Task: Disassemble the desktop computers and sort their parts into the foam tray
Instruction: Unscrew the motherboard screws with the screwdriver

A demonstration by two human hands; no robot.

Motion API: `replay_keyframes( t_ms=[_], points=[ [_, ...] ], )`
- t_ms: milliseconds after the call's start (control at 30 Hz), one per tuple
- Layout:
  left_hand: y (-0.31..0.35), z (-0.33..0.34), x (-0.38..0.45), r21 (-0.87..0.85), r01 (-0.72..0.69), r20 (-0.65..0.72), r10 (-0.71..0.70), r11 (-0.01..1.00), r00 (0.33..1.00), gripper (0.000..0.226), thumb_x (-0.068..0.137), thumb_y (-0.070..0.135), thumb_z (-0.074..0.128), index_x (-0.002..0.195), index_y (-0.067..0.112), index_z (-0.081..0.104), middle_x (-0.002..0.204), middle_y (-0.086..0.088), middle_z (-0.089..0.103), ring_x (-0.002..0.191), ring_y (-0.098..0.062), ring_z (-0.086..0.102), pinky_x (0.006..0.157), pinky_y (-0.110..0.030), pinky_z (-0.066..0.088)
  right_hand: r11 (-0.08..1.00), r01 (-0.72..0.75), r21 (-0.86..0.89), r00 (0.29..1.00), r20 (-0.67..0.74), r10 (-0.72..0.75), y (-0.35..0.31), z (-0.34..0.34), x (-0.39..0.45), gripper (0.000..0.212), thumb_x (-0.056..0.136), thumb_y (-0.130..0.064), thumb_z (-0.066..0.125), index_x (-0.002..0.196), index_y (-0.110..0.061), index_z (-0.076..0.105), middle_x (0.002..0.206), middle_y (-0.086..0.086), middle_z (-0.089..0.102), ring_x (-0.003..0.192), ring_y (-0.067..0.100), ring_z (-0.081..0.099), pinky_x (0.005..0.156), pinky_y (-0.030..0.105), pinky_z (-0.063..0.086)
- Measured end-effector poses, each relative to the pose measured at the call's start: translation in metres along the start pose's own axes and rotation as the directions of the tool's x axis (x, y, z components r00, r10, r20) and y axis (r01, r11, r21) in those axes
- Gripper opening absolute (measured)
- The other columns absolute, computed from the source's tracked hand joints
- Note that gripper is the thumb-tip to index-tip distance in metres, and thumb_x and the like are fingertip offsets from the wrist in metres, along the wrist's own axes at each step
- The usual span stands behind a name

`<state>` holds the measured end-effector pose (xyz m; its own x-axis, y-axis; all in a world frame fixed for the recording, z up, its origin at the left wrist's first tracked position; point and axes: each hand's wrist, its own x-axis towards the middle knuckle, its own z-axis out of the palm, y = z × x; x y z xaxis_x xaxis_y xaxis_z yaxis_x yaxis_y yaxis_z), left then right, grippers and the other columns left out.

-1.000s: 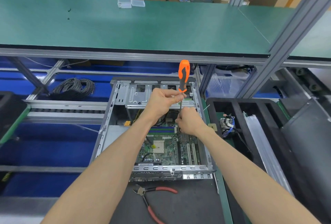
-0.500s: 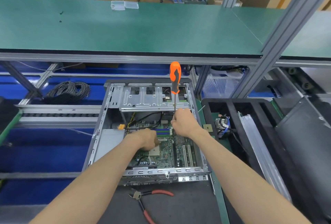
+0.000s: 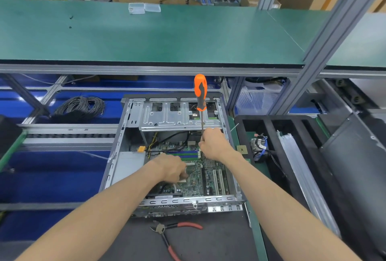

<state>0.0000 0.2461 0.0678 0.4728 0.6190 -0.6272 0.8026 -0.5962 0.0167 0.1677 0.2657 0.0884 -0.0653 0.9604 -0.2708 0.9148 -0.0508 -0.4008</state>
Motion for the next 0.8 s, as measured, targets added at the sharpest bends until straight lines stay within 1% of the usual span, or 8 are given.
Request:
replay_keyframes(
  t_ms=[100, 200, 233, 333, 400, 467, 533, 800],
  points=[
    [0.001, -0.018, -0.001, -0.378, -0.022, -0.396, -0.140, 0.926, 0.908, 0.030, 0.087, 0.014, 0.052, 0.102, 0.020, 0.076, 0.089, -0.003, 0.074, 0.075, -0.022, 0.066, 0.071, -0.036, 0.058, 1.000, 0.001, 0.002, 1.000, 0.006, -0.001, 0.000, 0.000, 0.001, 0.030, 0.098, -0.010, 0.056, 0.069, -0.011, 0.046, 0.083, 0.010, 0.054, 0.069, 0.031, 0.055, 0.062, 0.036, 0.049],
    [0.000, -0.042, -0.004, -0.694, -0.369, -0.707, -0.489, 0.618, 0.511, 0.010, 0.090, 0.019, 0.059, 0.087, 0.018, 0.068, 0.052, 0.009, 0.050, 0.046, -0.009, 0.041, 0.050, -0.025, 0.034, 1.000, -0.002, -0.002, 1.000, 0.019, 0.002, 0.000, 0.001, 0.003, 0.028, 0.097, -0.011, 0.058, 0.072, -0.012, 0.046, 0.085, 0.009, 0.052, 0.072, 0.031, 0.056, 0.063, 0.036, 0.049],
    [0.001, -0.052, -0.007, -0.705, -0.502, -0.709, -0.522, 0.501, 0.474, 0.011, 0.091, 0.025, 0.061, 0.095, 0.018, 0.067, 0.046, 0.011, 0.039, 0.042, -0.010, 0.031, 0.047, -0.025, 0.026, 1.000, -0.005, -0.003, 1.000, 0.024, 0.005, 0.000, 0.001, 0.004, 0.028, 0.097, -0.012, 0.059, 0.073, -0.012, 0.046, 0.084, 0.008, 0.051, 0.071, 0.030, 0.055, 0.063, 0.035, 0.048],
    [0.009, -0.079, -0.011, -0.702, -0.590, -0.712, -0.431, 0.399, 0.555, 0.025, 0.090, 0.036, 0.067, 0.111, 0.024, 0.071, 0.041, 0.009, 0.032, 0.038, -0.007, 0.030, 0.044, -0.019, 0.024, 1.000, -0.016, -0.007, 0.999, 0.028, 0.016, 0.000, 0.002, 0.005, 0.028, 0.098, -0.015, 0.059, 0.074, -0.012, 0.047, 0.080, 0.004, 0.048, 0.070, 0.028, 0.052, 0.061, 0.033, 0.044],
    [0.013, -0.090, -0.008, -0.711, -0.568, -0.703, -0.396, 0.415, 0.591, 0.017, 0.092, 0.030, 0.070, 0.106, 0.022, 0.074, 0.050, 0.009, 0.053, 0.050, 0.005, 0.052, 0.060, -0.012, 0.046, 1.000, -0.015, 0.013, 1.000, 0.027, 0.015, 0.000, 0.003, 0.006, 0.027, 0.098, -0.015, 0.059, 0.074, -0.012, 0.046, 0.085, 0.005, 0.053, 0.076, 0.030, 0.056, 0.063, 0.033, 0.045],
    [0.014, -0.093, -0.002, -0.733, -0.557, -0.680, -0.393, 0.391, 0.619, 0.003, 0.092, 0.028, 0.070, 0.093, 0.026, 0.073, 0.080, -0.010, 0.073, 0.076, -0.007, 0.065, 0.092, -0.039, 0.056, 0.999, -0.012, 0.037, 1.000, 0.014, 0.011, 0.000, 0.003, 0.006, 0.021, 0.098, -0.014, 0.057, 0.079, -0.009, 0.052, 0.089, 0.007, 0.058, 0.079, 0.031, 0.061, 0.066, 0.034, 0.050],
    [0.014, -0.092, 0.000, -0.741, -0.540, -0.671, -0.399, 0.400, 0.625, 0.008, 0.092, 0.029, 0.070, 0.084, 0.031, 0.070, 0.088, -0.015, 0.074, 0.085, -0.020, 0.069, 0.096, -0.052, 0.052, 0.999, -0.006, 0.044, 1.000, 0.003, 0.006, 0.001, 0.003, 0.006, 0.016, 0.098, -0.013, 0.057, 0.083, -0.006, 0.058, 0.086, 0.009, 0.059, 0.079, 0.032, 0.062, 0.069, 0.038, 0.055],
    [0.009, -0.087, 0.007, -0.741, -0.554, -0.671, -0.429, 0.379, 0.604, 0.004, 0.088, 0.025, 0.077, 0.088, 0.029, 0.076, 0.078, 0.021, 0.072, 0.081, -0.002, 0.070, 0.073, -0.007, 0.049, 0.999, -0.022, 0.046, 1.000, -0.007, 0.022, 0.002, 0.009, 0.006, 0.010, 0.098, -0.014, 0.058, 0.091, -0.007, 0.055, 0.093, 0.012, 0.047, 0.079, 0.032, 0.052, 0.066, 0.034, 0.044]
  ],
)
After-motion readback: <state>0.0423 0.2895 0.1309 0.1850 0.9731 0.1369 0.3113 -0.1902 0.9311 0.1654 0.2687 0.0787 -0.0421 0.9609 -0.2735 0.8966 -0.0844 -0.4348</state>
